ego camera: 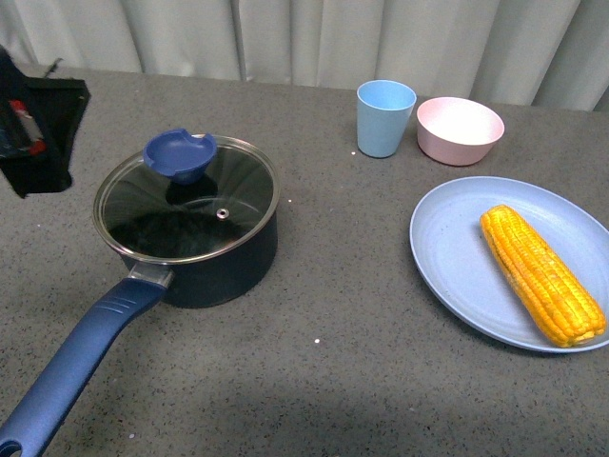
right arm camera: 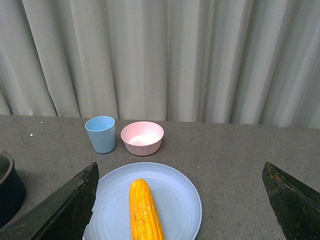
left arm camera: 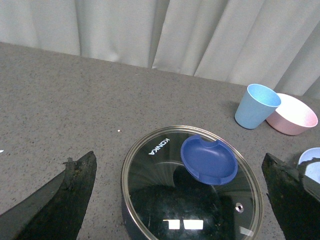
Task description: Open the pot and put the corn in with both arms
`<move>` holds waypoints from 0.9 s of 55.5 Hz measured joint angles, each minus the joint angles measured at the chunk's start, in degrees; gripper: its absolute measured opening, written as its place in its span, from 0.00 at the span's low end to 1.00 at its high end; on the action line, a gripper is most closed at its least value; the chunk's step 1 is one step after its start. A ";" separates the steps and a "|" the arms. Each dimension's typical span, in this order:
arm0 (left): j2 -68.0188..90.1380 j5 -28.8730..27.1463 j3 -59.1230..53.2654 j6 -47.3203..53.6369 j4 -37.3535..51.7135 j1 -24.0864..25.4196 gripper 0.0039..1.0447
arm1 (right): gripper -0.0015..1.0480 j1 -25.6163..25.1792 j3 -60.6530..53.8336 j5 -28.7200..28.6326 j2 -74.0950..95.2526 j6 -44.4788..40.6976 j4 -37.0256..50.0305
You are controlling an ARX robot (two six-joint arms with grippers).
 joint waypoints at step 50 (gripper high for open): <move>26.51 -0.07 18.67 4.90 7.56 -5.90 0.94 | 0.91 0.00 0.00 0.00 0.00 0.00 0.00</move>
